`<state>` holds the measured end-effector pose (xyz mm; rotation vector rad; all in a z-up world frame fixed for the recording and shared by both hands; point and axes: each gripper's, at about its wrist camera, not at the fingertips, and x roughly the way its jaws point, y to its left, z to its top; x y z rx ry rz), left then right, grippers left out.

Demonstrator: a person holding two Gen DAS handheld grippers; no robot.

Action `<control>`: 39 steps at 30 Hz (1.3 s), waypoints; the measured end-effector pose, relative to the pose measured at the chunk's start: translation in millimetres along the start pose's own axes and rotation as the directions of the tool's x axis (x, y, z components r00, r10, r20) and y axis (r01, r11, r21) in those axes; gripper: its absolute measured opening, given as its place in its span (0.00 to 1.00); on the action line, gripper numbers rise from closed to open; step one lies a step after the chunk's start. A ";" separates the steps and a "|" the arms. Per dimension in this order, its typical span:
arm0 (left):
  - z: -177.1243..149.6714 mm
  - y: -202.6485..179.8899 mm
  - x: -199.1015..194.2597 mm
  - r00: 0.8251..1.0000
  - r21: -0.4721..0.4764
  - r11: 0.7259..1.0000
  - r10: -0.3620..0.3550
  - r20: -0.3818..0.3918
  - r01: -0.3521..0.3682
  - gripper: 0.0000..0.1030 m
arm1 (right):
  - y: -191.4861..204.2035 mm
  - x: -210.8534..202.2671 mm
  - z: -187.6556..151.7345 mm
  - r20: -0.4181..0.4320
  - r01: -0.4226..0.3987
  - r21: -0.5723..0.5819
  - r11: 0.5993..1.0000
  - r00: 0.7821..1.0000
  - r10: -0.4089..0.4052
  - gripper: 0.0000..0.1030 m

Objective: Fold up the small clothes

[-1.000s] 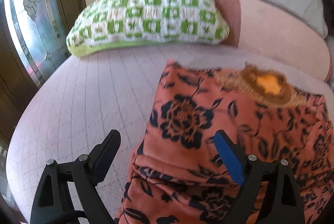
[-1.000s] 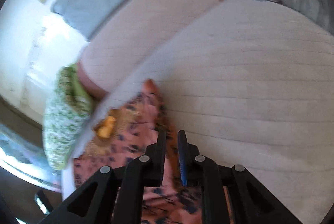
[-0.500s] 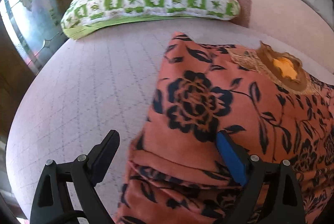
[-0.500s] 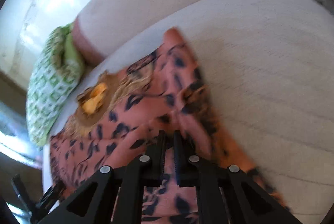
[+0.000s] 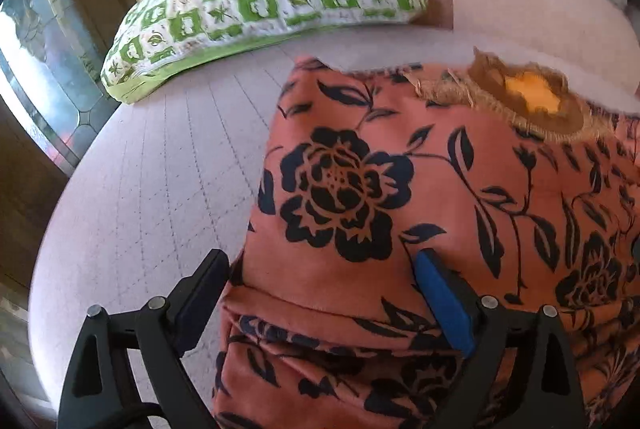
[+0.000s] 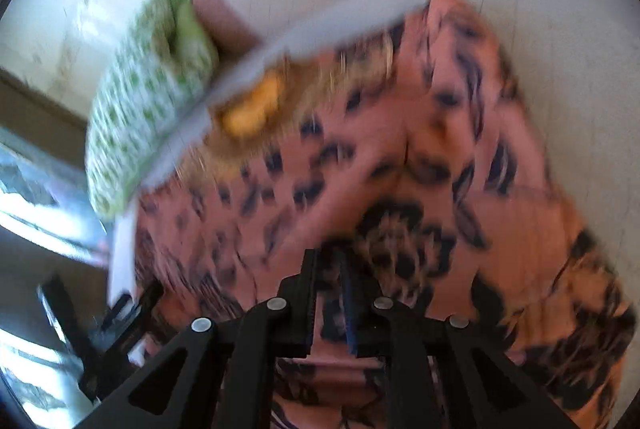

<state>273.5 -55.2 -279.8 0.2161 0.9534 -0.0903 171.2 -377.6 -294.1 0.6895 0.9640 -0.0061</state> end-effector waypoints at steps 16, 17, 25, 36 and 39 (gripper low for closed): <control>-76.6 73.6 -82.1 0.997 -0.219 0.973 -0.070 -0.008 0.067 0.93 | 2.8 -97.3 -74.9 0.170 -0.047 -0.091 0.995 0.983 0.062 0.52; -84.3 80.0 -92.5 0.998 -0.223 0.973 -0.054 0.014 0.056 0.93 | -6.0 -113.3 -81.0 0.209 -0.057 -0.074 0.996 0.975 0.071 0.55; -142.9 122.2 -127.8 0.995 -0.237 0.967 -0.097 0.002 0.095 0.92 | -90.1 -197.7 -119.6 0.324 -0.079 0.101 0.992 0.945 0.042 0.63; -169.9 113.2 -118.8 0.909 -0.247 0.891 -0.409 -0.074 0.381 0.33 | -128.7 -194.3 -150.6 0.148 -0.104 0.167 0.980 0.986 0.080 0.63; -169.5 100.4 -115.9 0.909 -0.212 0.902 -0.404 -0.105 0.376 0.59 | -141.8 -190.0 -156.1 0.097 -0.079 0.197 0.977 0.993 0.061 0.63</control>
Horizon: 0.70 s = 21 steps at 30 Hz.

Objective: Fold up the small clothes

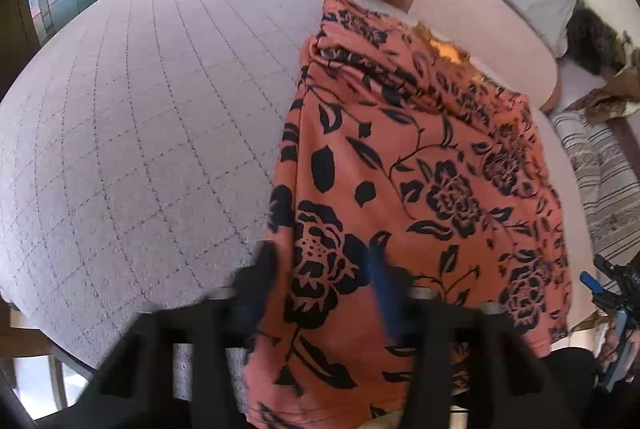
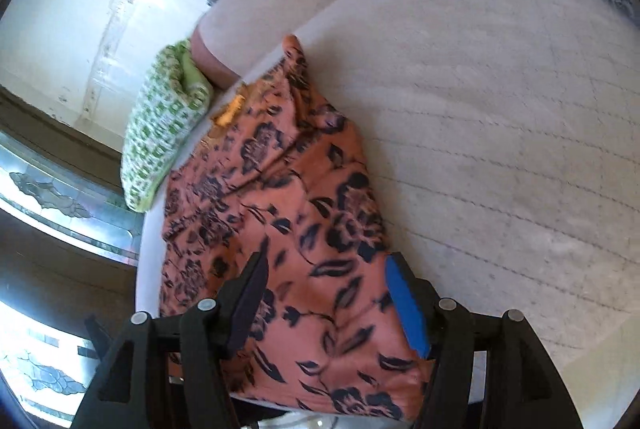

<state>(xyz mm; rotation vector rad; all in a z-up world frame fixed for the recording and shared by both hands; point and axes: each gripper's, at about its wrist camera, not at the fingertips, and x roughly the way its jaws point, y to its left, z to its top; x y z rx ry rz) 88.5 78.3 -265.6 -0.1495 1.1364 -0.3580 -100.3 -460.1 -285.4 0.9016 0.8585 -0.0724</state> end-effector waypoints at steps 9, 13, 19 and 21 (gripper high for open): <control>3.7 -1.6 8.3 0.998 0.023 0.998 -0.058 -0.019 0.058 0.30 | -15.0 34.3 1.1 -0.160 0.052 0.018 0.998 0.986 -0.049 0.64; 4.3 13.5 8.0 0.990 -0.032 0.990 -0.136 -0.035 0.135 0.13 | -4.4 38.9 -6.7 -0.185 -0.003 -0.084 0.996 0.983 -0.013 0.53; 7.8 24.6 8.4 0.988 -0.089 0.985 -0.151 -0.043 0.147 0.17 | 10.3 47.0 -21.6 -0.226 -0.075 -0.149 0.986 0.973 0.040 0.11; 8.3 23.3 10.4 0.983 -0.087 0.981 -0.178 -0.045 0.174 0.33 | 3.2 51.0 -19.6 -0.254 -0.092 -0.089 0.992 0.965 0.067 0.15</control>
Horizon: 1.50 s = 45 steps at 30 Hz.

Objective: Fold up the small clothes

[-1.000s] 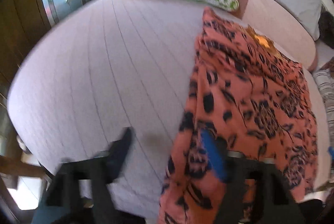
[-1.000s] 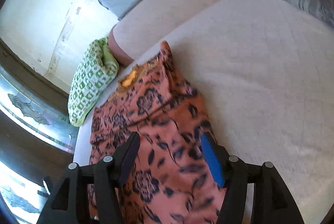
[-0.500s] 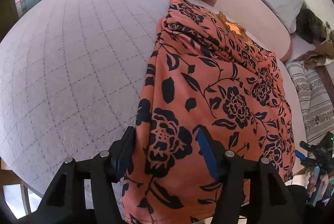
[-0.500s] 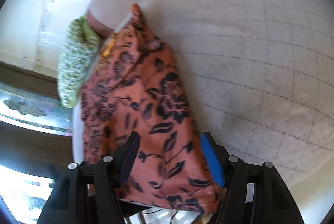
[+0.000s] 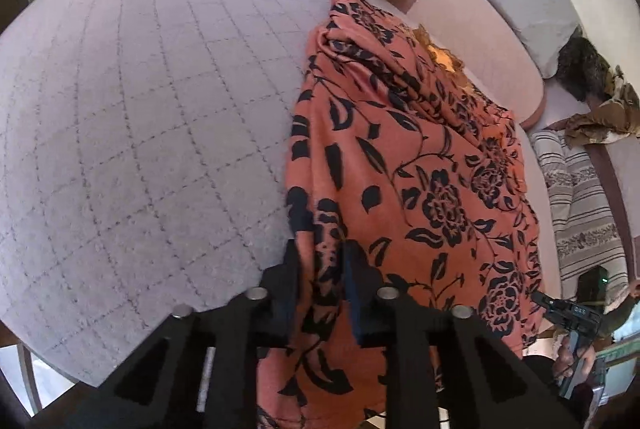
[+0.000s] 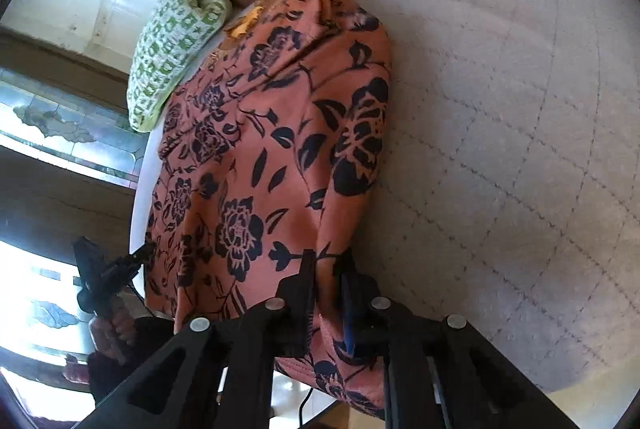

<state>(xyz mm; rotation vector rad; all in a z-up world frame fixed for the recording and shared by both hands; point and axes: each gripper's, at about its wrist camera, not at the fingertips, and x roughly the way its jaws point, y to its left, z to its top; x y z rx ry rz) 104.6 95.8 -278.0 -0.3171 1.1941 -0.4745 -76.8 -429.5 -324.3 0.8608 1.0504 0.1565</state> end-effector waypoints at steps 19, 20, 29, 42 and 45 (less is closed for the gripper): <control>-4.4 0.1 -5.3 0.993 0.006 0.994 -0.108 -0.042 0.108 0.09 | 47.6 11.2 -12.2 0.027 0.032 -0.202 0.979 0.999 -0.027 0.13; -3.5 -0.9 -7.0 0.990 0.001 0.991 -0.136 -0.036 0.136 0.09 | 50.7 7.3 -11.6 0.041 0.002 -0.200 0.980 0.999 0.007 0.12; 55.5 -16.3 -30.1 0.942 -0.007 0.942 -0.334 0.034 0.334 0.09 | 54.7 -32.9 29.7 0.226 -0.338 -0.157 0.928 0.903 0.367 0.11; 235.4 -52.2 21.0 0.941 -0.061 0.946 -0.309 0.138 0.320 0.09 | 54.4 -13.0 194.2 0.394 -0.364 -0.059 0.930 0.847 0.356 0.11; 266.4 -44.8 62.7 0.958 -0.128 0.953 -0.262 0.116 0.275 0.09 | 42.9 5.7 242.6 0.431 -0.326 -0.003 0.945 0.853 0.296 0.11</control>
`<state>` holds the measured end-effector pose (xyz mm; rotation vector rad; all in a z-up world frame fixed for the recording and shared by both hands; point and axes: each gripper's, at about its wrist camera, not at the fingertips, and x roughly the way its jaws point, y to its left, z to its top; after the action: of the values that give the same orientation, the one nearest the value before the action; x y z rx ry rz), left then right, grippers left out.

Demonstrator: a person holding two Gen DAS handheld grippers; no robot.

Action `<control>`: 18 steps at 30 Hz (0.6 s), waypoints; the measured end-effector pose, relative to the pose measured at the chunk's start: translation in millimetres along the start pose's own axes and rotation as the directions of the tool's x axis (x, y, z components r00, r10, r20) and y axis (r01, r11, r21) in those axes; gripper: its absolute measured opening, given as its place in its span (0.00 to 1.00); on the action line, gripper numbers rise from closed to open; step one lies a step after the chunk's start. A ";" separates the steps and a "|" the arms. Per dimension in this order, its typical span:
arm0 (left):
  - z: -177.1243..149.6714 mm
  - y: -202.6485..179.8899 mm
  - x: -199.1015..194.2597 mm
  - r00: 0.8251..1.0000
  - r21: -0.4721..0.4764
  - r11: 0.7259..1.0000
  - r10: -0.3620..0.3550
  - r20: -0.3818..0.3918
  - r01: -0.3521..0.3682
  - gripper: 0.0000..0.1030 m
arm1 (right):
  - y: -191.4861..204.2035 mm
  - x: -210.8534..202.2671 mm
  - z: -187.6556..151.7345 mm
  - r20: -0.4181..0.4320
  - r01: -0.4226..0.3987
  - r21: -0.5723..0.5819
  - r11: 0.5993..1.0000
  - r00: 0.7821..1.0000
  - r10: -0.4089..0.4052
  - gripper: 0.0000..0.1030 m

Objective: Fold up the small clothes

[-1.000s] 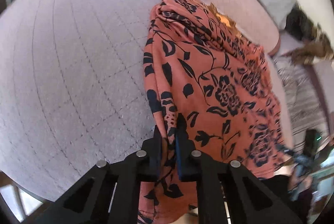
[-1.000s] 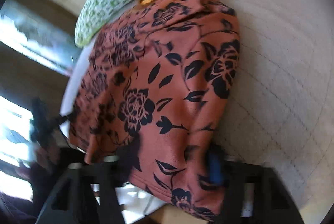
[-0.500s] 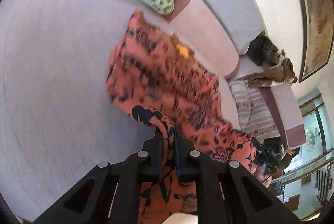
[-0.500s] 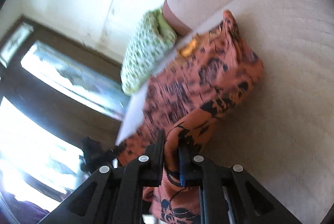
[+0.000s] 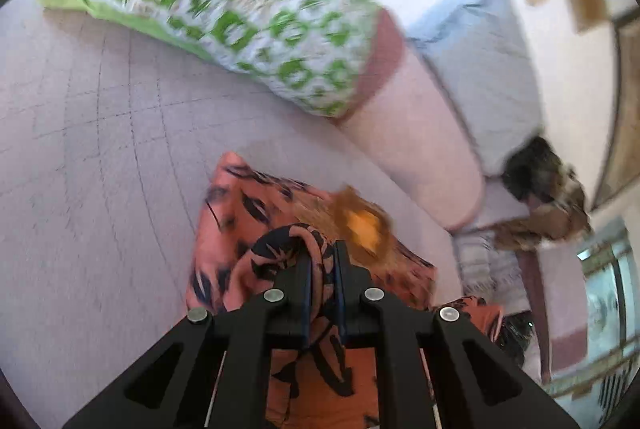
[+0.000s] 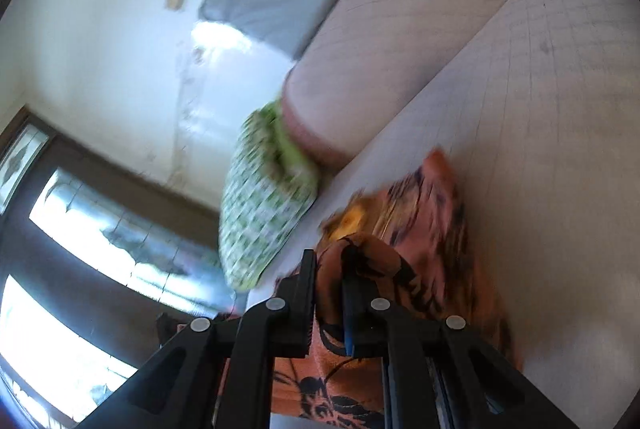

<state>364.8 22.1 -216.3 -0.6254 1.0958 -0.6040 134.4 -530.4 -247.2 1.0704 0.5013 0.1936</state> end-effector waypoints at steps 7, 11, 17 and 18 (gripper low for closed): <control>1.9 63.9 44.1 0.995 -0.229 0.973 -0.015 0.101 0.038 0.13 | -82.6 56.0 29.6 -0.010 0.090 0.272 0.958 0.996 -0.090 0.16; -24.2 74.5 2.1 0.945 -0.291 0.947 -0.034 0.326 0.134 0.68 | -100.0 10.9 29.9 0.170 -0.018 0.332 0.943 0.985 -0.041 0.60; -62.4 20.7 -41.2 0.948 -0.143 0.987 0.114 0.298 -0.074 0.69 | -20.3 -22.8 10.3 0.159 0.121 0.024 0.992 0.980 -0.123 0.71; -76.6 4.7 -42.3 0.948 -0.079 0.989 0.144 0.283 -0.127 0.69 | 1.9 -16.9 0.9 0.123 0.139 -0.071 0.988 0.984 -0.130 0.62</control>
<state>279.7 43.3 -218.8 -0.6612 0.8764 -0.3486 120.2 -536.8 -240.2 0.9607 0.4544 0.0303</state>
